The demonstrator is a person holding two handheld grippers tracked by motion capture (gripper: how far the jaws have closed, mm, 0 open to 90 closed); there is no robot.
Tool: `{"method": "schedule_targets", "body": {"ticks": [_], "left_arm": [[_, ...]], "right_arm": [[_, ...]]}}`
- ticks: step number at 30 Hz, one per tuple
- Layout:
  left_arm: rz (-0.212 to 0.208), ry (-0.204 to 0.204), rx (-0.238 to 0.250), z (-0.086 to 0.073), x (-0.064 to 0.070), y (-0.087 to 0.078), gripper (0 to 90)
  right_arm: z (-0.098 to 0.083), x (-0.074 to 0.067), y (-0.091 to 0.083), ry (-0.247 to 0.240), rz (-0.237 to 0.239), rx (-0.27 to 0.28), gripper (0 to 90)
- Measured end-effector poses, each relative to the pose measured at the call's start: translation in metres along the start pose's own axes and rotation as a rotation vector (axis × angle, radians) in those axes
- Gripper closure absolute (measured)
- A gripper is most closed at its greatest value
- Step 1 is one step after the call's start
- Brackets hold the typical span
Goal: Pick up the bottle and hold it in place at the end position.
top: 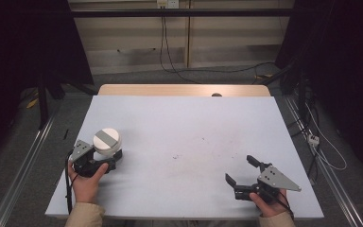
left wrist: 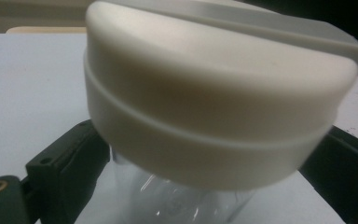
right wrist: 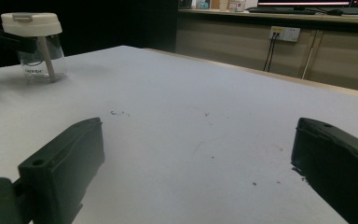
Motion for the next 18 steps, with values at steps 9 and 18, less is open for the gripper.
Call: {"method": "schedule_targets", "body": {"ticks": [9, 18], "left_arm": [[0.019, 0.004, -0.003, -0.001, -0.002, 0.010, 5.9], [0.042, 0.026, -0.035, -0.003, 0.002, 0.021, 9.7]], "right_arm": [[0.000, 0.001, 0.000, 0.002, 0.000, 0.000, 2.1], [-0.001, 0.001, 0.001, 0.004, 0.004, -0.004, 2.1]]}}
Point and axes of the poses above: each handheld gripper's, and its own axes: y roughly forward along the jaws, z roughly out of its top, x roughly to its right, the point moved 4 cm from there along y, roughly forward along the jaws, and after that the axes turned 7 degrees about x, right-handed, at the moved point
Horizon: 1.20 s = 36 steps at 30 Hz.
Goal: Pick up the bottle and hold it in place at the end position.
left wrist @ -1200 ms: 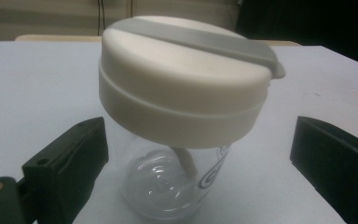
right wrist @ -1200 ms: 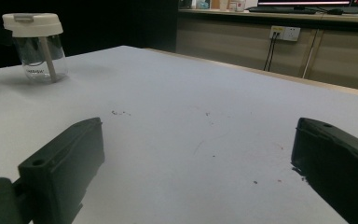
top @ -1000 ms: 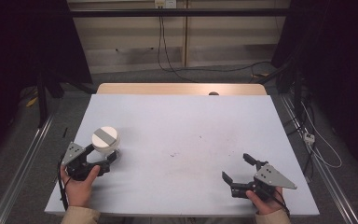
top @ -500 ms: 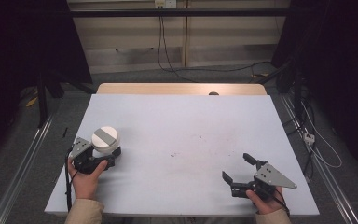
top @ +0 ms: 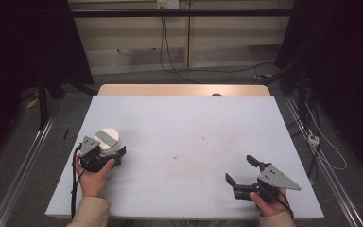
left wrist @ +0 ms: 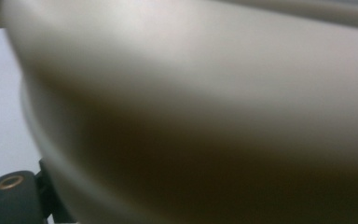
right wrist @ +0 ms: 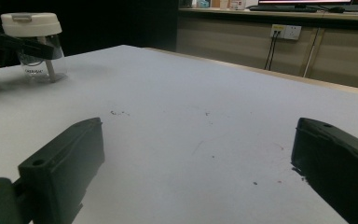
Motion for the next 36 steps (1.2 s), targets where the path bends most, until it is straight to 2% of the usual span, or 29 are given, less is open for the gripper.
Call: {"method": "schedule_targets", "body": {"ticks": [10, 20, 24, 26, 29, 36], "left_arm": [[0.029, 0.021, 0.004, 0.001, 0.000, 0.002, 14.9], [0.035, 0.045, 0.009, 0.002, -0.001, 0.001, 17.4], [0.038, 0.040, 0.009, 0.003, -0.001, -0.001, 18.0], [0.027, 0.019, 0.023, 0.005, -0.001, -0.002, 18.2], [0.026, 0.027, 0.027, 0.007, 0.000, -0.002, 18.3], [-0.016, 0.023, 0.043, 0.014, 0.010, -0.001, 18.3]], "right_arm": [[0.000, -0.001, 0.002, 0.002, 0.010, -0.003, 2.2], [0.000, 0.000, 0.001, -0.001, 0.004, -0.001, 2.2], [0.000, -0.001, 0.002, -0.003, 0.005, -0.001, 2.2], [0.001, -0.001, 0.003, -0.004, 0.005, 0.002, 2.2], [0.001, -0.002, 0.003, -0.003, 0.008, 0.000, 2.3], [0.001, -0.002, 0.004, -0.004, 0.011, 0.000, 2.2]]}}
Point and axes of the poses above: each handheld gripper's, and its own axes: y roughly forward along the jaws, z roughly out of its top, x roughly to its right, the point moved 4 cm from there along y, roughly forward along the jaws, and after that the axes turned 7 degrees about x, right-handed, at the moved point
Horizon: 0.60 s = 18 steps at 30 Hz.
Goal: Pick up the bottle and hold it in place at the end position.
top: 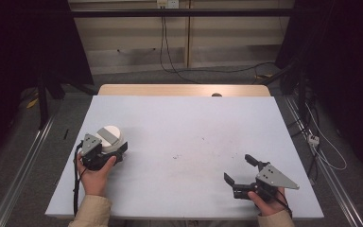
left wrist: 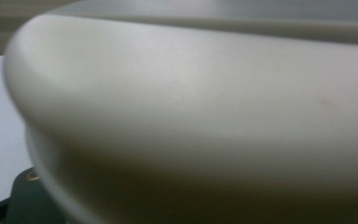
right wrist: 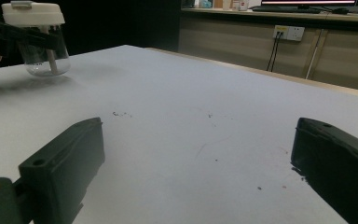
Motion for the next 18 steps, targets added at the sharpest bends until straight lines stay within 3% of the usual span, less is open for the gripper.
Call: {"method": "schedule_targets", "body": {"ticks": [18], "left_arm": [[-0.102, 0.019, -0.014, 0.014, 0.023, 0.022, 18.4]], "right_arm": [[0.001, 0.001, 0.002, -0.002, 0.005, 0.001, 2.3]]}}
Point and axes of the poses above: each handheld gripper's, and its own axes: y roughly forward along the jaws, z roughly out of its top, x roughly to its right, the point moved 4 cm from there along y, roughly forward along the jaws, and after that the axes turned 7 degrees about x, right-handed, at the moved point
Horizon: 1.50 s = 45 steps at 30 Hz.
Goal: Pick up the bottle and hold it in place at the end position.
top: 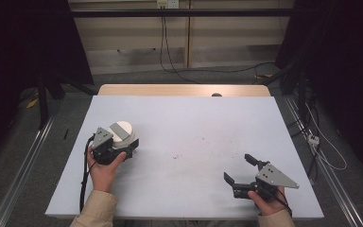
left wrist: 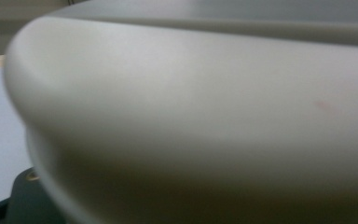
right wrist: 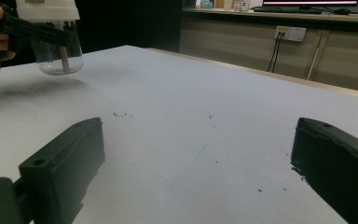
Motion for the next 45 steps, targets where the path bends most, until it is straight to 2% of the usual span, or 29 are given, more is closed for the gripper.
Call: {"method": "schedule_targets", "body": {"ticks": [14, 18, 24, 25, 30, 35, 38, 43, 45], "left_arm": [[-0.049, 0.038, -0.018, 0.009, 0.017, 0.020, 18.4], [-0.065, 0.031, -0.017, 0.012, 0.023, 0.027, 18.4], [-0.091, 0.049, -0.029, 0.016, 0.029, 0.036, 18.4], [-0.097, 0.036, -0.024, 0.017, 0.031, 0.037, 18.4], [-0.120, 0.057, -0.040, 0.019, 0.036, 0.043, 18.4], [-0.125, 0.050, -0.052, 0.020, 0.039, 0.050, 18.4], [-0.134, 0.066, -0.059, 0.021, 0.042, 0.056, 18.4], [-0.145, 0.061, -0.065, 0.021, 0.046, 0.065, 18.4], [-0.145, 0.073, -0.076, 0.021, 0.047, 0.067, 18.4]], "right_arm": [[-0.001, 0.001, 0.002, 0.007, 0.001, -0.001, 2.4], [-0.001, 0.001, 0.002, 0.006, 0.000, -0.002, 2.4], [-0.001, 0.001, 0.002, 0.006, -0.001, -0.003, 2.4], [-0.001, 0.002, 0.001, 0.008, -0.003, -0.003, 2.5], [-0.001, 0.003, 0.001, 0.012, -0.008, -0.001, 2.5], [-0.001, 0.002, 0.000, 0.016, -0.009, -0.001, 2.5], [-0.002, 0.002, 0.001, 0.014, -0.008, -0.002, 2.6], [-0.002, 0.002, 0.001, 0.014, -0.008, -0.003, 2.7], [-0.002, 0.003, 0.001, 0.015, -0.010, -0.003, 2.7]]}}
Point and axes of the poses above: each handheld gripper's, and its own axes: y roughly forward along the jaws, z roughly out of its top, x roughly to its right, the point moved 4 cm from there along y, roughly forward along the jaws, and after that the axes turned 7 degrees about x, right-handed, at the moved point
